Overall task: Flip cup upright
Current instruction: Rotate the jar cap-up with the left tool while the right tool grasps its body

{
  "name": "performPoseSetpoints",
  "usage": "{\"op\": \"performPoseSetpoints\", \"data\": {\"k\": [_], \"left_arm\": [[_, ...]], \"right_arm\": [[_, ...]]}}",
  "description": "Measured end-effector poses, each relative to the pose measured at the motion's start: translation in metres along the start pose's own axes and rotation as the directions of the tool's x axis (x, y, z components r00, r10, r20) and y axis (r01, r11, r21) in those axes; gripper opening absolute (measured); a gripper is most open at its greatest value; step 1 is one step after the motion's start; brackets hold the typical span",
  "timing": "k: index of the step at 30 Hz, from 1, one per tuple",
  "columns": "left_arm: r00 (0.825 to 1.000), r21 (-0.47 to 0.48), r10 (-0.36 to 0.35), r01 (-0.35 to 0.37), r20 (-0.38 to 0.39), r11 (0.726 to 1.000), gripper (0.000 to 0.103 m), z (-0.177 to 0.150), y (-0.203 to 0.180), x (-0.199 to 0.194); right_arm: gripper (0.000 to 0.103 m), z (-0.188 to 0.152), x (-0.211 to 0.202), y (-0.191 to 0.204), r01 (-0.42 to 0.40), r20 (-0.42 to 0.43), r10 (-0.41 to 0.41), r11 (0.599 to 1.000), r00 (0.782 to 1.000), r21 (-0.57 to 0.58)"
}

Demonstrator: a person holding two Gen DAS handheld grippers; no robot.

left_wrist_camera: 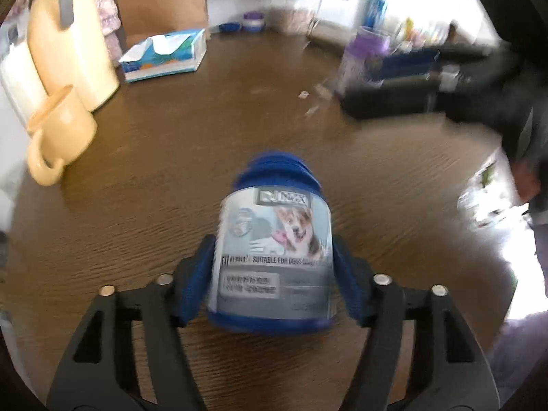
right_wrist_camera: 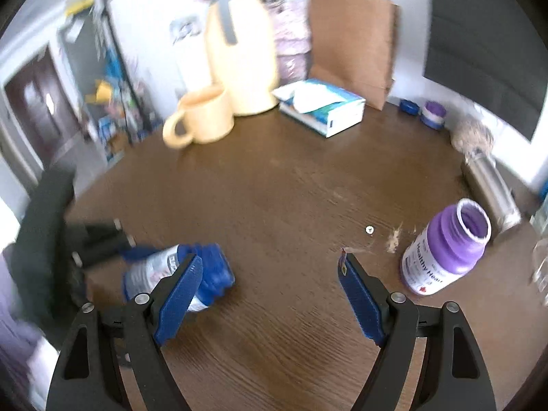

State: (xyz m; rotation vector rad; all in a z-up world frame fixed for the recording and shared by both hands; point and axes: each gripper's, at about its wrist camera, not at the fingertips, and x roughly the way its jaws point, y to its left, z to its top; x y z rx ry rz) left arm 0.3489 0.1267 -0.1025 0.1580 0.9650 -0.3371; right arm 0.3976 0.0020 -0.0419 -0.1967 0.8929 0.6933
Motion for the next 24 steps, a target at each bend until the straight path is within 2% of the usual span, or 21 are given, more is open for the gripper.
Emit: {"op": "performPoseSetpoints", "data": {"k": [2,4,7,10,13,14,16,17,20,22,23,24], "left_arm": [[1.0,-0.024,0.025,-0.024,0.01,0.999,0.06,-0.001,-0.002,0.001],[0.998,-0.129,0.052,-0.046,0.045,0.991,0.06,-0.003,0.008,-0.001],[0.988,-0.252,0.07,-0.033,0.138,0.967,0.06,-0.013,0.023,-0.011],[0.972,-0.318,0.102,-0.03,0.213,0.948,0.06,-0.019,0.023,-0.02],[0.961,-0.315,0.116,-0.031,0.253,0.949,0.06,-0.019,0.021,-0.027],[0.958,-0.307,0.121,-0.036,0.261,0.951,0.06,-0.018,0.018,-0.026],[0.952,-0.292,0.13,-0.045,0.279,0.955,0.06,-0.016,0.013,-0.025],[0.948,-0.292,0.129,-0.041,0.29,0.956,0.06,-0.016,0.013,-0.025],[0.928,-0.291,0.1,0.009,0.359,0.957,0.06,-0.022,0.008,-0.035],[0.919,-0.26,0.079,0.026,0.386,0.965,0.06,-0.021,0.002,-0.04],[0.915,-0.241,0.067,0.034,0.398,0.97,0.06,-0.02,-0.002,-0.041],[0.909,-0.232,0.061,0.04,0.413,0.972,0.06,-0.019,-0.004,-0.043]], "right_arm": [[0.085,-0.002,-0.007,-0.003,0.009,0.056,-0.012,0.999,0.998,0.047],[0.085,-0.005,-0.016,0.0,0.012,0.116,-0.021,0.997,0.993,0.075],[0.086,-0.012,-0.031,0.009,-0.061,0.21,0.037,0.992,0.977,0.111],[0.086,-0.018,-0.026,0.02,-0.124,0.241,0.098,0.988,0.965,0.095],[0.086,-0.027,-0.003,0.021,-0.182,0.185,0.158,0.976,0.97,0.123],[0.086,-0.03,0.004,0.017,-0.249,0.174,0.222,0.956,0.959,0.154],[0.086,-0.034,0.012,0.008,-0.387,0.185,0.351,0.897,0.918,0.215],[0.086,-0.034,0.016,0.005,-0.427,0.183,0.391,0.873,0.902,0.237],[0.086,-0.031,0.024,-0.002,-0.482,0.167,0.453,0.826,0.876,0.291],[0.086,-0.028,0.029,-0.005,-0.535,0.165,0.51,0.782,0.844,0.318],[0.087,-0.026,0.031,-0.006,-0.568,0.167,0.545,0.754,0.821,0.331],[0.086,-0.025,0.032,-0.008,-0.566,0.162,0.547,0.746,0.821,0.351]]}}
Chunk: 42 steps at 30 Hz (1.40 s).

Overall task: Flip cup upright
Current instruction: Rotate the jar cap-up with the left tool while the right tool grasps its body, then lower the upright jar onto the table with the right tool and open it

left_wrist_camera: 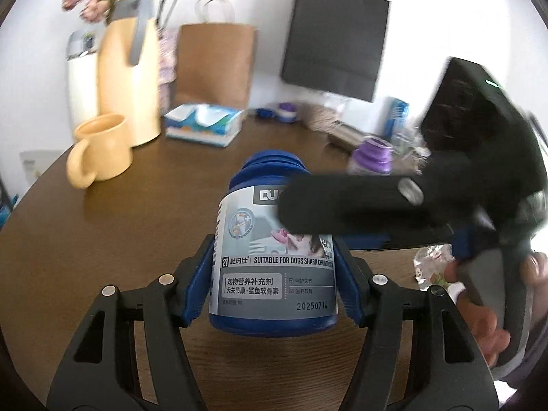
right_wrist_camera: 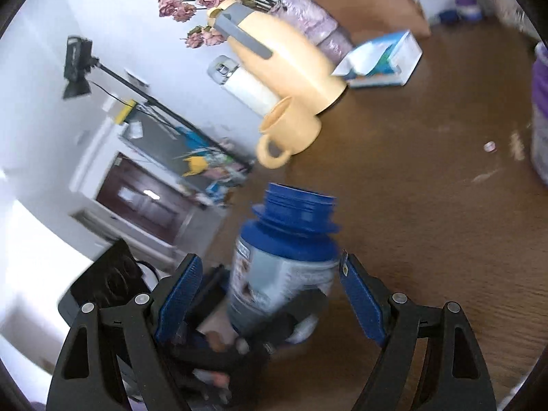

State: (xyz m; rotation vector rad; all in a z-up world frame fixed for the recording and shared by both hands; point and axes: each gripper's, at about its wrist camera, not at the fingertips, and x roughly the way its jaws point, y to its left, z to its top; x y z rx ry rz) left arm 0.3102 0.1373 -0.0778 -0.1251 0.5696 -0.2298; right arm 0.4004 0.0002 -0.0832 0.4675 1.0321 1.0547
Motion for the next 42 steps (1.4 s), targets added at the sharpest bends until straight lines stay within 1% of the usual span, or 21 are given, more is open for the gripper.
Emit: {"op": "performPoseSetpoints", "data": {"k": [2,3,5,8,9,10,11,12,14,15,16,17,20,22,24,26,27,30,32,40,42], "left_arm": [[0.999,-0.006,-0.036,0.036,0.008,0.999,0.06,0.002,-0.002,-0.001],[0.999,-0.01,-0.044,0.044,0.023,0.999,0.06,0.003,-0.003,-0.002],[0.997,-0.024,-0.072,0.072,0.021,0.997,0.06,0.003,-0.001,-0.001],[0.994,-0.014,-0.109,0.108,-0.006,0.994,0.062,0.002,-0.002,0.003],[0.991,-0.01,-0.126,0.126,-0.036,0.992,0.066,0.001,-0.004,0.007],[0.989,-0.008,-0.13,0.13,-0.068,0.991,0.085,0.0,-0.006,0.011],[0.988,-0.012,-0.128,0.127,-0.083,0.992,0.09,-0.001,-0.007,0.013],[0.989,-0.014,-0.121,0.121,-0.087,0.993,0.091,-0.002,-0.007,0.014],[0.991,-0.014,-0.062,0.061,-0.12,0.998,0.091,-0.002,-0.008,0.021],[0.988,-0.023,-0.042,0.039,-0.148,0.999,0.091,-0.002,-0.007,0.025],[0.983,-0.05,-0.029,0.02,-0.182,0.999,0.09,-0.002,-0.004,0.031],[0.98,-0.07,-0.026,0.012,-0.199,0.997,0.09,-0.003,-0.003,0.034],[0.974,-0.11,0.005,-0.031,-0.227,0.993,0.09,-0.007,0.002,0.04],[0.97,-0.088,0.045,-0.067,-0.239,0.994,0.09,-0.01,0.0,0.041],[0.969,-0.081,0.052,-0.074,-0.243,0.994,0.09,-0.013,-0.001,0.041],[0.966,-0.076,0.06,-0.081,-0.253,0.994,0.09,-0.014,-0.003,0.039],[0.965,-0.076,0.063,-0.085,-0.254,0.993,0.09,-0.015,-0.004,0.038],[0.964,-0.077,0.063,-0.085,-0.259,0.993,0.09,-0.016,-0.008,0.034],[0.963,-0.065,0.072,-0.091,-0.259,0.994,0.09,-0.018,-0.014,0.03],[0.96,0.015,0.086,-0.085,-0.268,0.996,0.091,-0.039,-0.043,0.011],[0.96,0.014,0.08,-0.08,-0.269,0.997,0.091,-0.044,-0.047,0.006]], "right_arm": [[0.071,0.004,0.0,-0.003,0.011,-0.006,-0.011,0.999,1.0,0.035],[0.068,0.006,0.0,-0.003,0.028,-0.015,-0.027,0.999,1.0,0.032],[0.068,0.008,0.0,-0.004,0.019,-0.043,-0.018,1.0,0.999,0.025],[0.068,0.005,-0.004,-0.003,0.046,-0.044,-0.047,0.999,0.998,-0.007],[0.068,0.005,-0.007,-0.002,0.067,-0.027,-0.067,0.997,0.997,-0.024],[0.068,0.003,-0.013,0.001,0.128,0.006,-0.127,0.99,0.992,-0.061],[0.068,0.002,-0.018,0.004,0.198,0.042,-0.195,0.976,0.98,-0.09],[0.068,0.002,-0.022,0.008,0.305,0.092,-0.294,0.944,0.951,-0.13],[0.068,-0.002,-0.023,0.016,0.517,0.186,-0.486,0.831,0.854,-0.205],[0.068,-0.005,-0.021,0.02,0.599,0.231,-0.555,0.765,0.799,-0.235],[0.068,-0.009,-0.017,0.023,0.654,0.264,-0.599,0.71,0.756,-0.26],[0.068,-0.011,-0.012,0.023,0.676,0.278,-0.616,0.684,0.737,-0.275],[0.068,-0.019,0.0,0.016,0.709,0.297,-0.644,0.642,0.705,-0.292],[0.068,-0.019,0.0,0.01,0.723,0.304,-0.657,0.634,0.69,-0.274],[0.069,-0.018,-0.002,0.007,0.748,0.327,-0.673,0.61,0.664,-0.263],[0.069,-0.015,-0.005,0.004,0.749,0.317,-0.68,0.618,0.661,-0.239],[0.069,-0.014,-0.007,0.001,0.743,0.297,-0.682,0.631,0.669,-0.223],[0.069,-0.019,-0.014,0.001,0.713,0.268,-0.662,0.667,0.7,-0.215],[0.069,-0.026,-0.017,0.003,0.683,0.256,-0.634,0.695,0.729,-0.225],[0.07,-0.068,-0.028,0.022,0.636,0.227,-0.594,0.717,0.771,-0.284],[0.074,-0.074,-0.031,0.025,0.633,0.223,-0.593,0.717,0.774,-0.293]]}}
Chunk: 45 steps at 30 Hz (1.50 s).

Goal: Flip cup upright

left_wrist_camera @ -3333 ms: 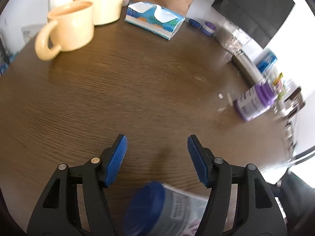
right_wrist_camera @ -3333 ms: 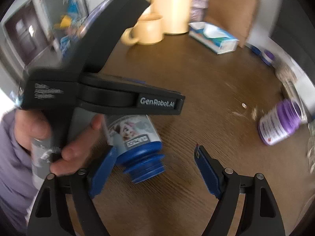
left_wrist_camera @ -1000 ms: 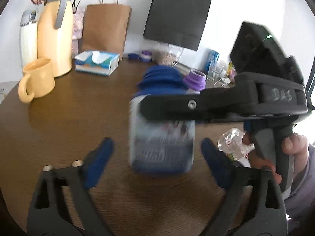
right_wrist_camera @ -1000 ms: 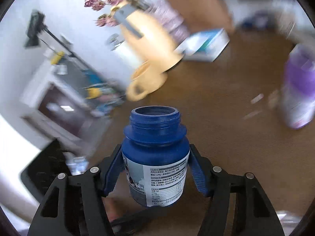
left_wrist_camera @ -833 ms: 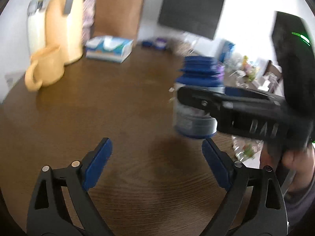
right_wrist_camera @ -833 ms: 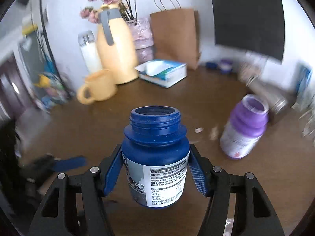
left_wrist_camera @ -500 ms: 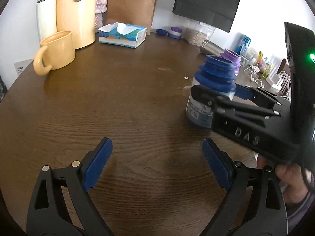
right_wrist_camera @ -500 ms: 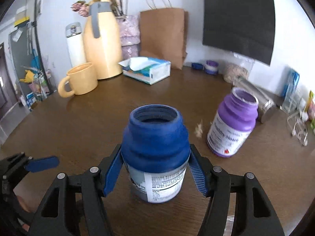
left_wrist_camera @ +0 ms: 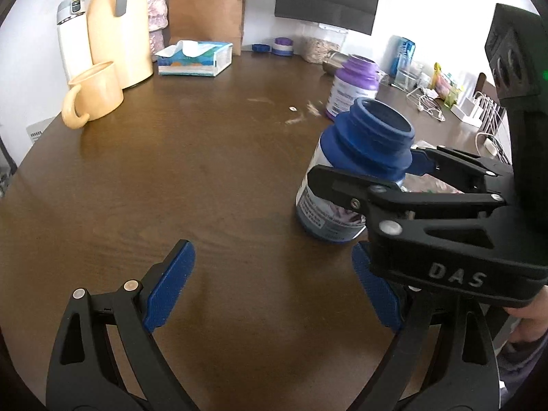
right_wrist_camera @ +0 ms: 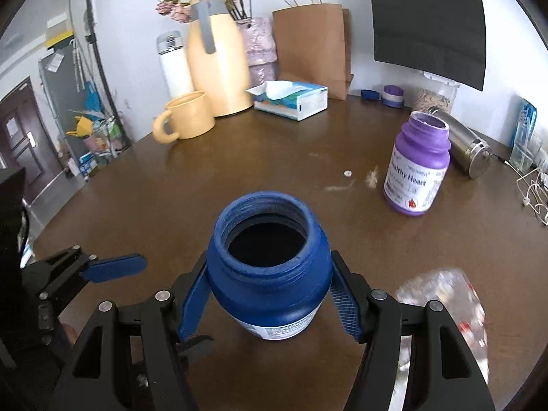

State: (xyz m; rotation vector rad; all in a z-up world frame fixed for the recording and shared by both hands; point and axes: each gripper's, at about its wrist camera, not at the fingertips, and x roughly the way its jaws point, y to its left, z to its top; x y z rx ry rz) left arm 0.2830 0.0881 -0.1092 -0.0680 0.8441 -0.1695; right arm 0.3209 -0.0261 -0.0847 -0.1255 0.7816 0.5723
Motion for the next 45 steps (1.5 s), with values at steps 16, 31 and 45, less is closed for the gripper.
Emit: {"op": "performPoseSetpoints", "data": {"k": [16,31,45], "left_arm": [[0.998,-0.006,0.028,-0.028,0.048,1.0,0.094,-0.034,-0.032,-0.058],[0.957,-0.116,0.22,-0.201,0.186,0.973,0.103,-0.142,-0.086,-0.209],[0.961,-0.067,0.181,-0.17,0.211,0.983,0.103,-0.16,-0.106,-0.228]], "right_arm": [[0.08,-0.05,-0.105,0.011,0.003,0.035,-0.002,1.0,0.999,-0.028],[0.084,-0.169,-0.254,0.017,0.039,0.1,-0.054,0.988,0.994,0.148],[0.084,-0.192,-0.283,0.02,0.04,0.173,-0.075,0.979,0.982,0.202]]}}
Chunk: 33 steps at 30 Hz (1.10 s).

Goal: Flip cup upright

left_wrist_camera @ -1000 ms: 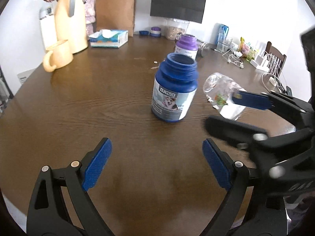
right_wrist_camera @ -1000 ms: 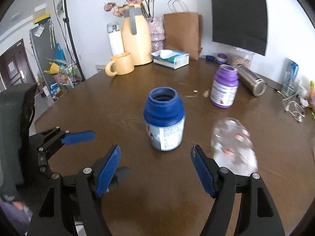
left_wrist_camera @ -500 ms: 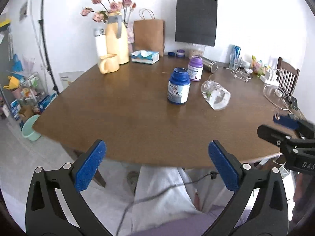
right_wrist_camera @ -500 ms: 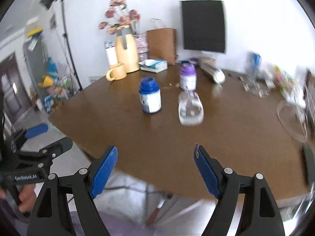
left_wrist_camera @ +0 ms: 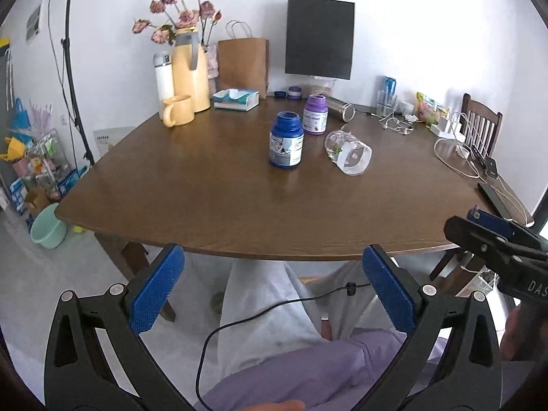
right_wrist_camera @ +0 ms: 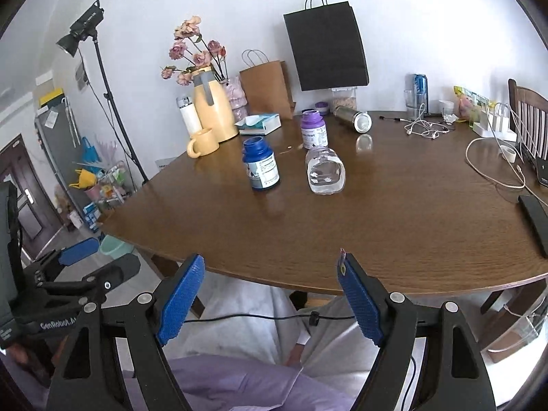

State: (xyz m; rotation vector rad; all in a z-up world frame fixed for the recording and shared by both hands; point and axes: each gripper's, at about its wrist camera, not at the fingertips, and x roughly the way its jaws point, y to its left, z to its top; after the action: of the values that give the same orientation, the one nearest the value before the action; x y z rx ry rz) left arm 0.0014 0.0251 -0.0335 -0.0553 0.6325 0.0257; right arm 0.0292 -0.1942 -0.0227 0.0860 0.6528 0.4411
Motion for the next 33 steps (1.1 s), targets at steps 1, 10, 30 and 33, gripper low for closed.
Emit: {"op": "performPoseSetpoints", "data": {"k": [1,10,30,33], "left_arm": [[1.0,0.001,0.0,0.0,0.003,1.0,0.103,-0.0001,-0.0002,-0.0005],[1.0,-0.007,0.006,-0.006,0.009,1.0,0.103,0.0012,-0.0013,-0.0038],[1.0,-0.01,0.017,-0.016,0.017,1.0,0.103,0.006,0.0048,-0.006],[1.0,-0.005,0.017,-0.017,0.022,1.0,0.103,0.0064,0.0037,-0.0068]], "right_arm": [[0.084,-0.0008,-0.0009,0.0016,0.001,-0.002,-0.001,1.0,1.0,-0.008],[0.084,0.0001,-0.001,0.0038,0.003,-0.001,-0.003,1.0,1.0,-0.028],[0.084,-0.0008,-0.0019,0.0043,0.002,-0.002,-0.002,1.0,1.0,-0.026],[0.084,0.0,-0.0012,0.0024,0.003,0.0,-0.003,1.0,1.0,-0.019]]}}
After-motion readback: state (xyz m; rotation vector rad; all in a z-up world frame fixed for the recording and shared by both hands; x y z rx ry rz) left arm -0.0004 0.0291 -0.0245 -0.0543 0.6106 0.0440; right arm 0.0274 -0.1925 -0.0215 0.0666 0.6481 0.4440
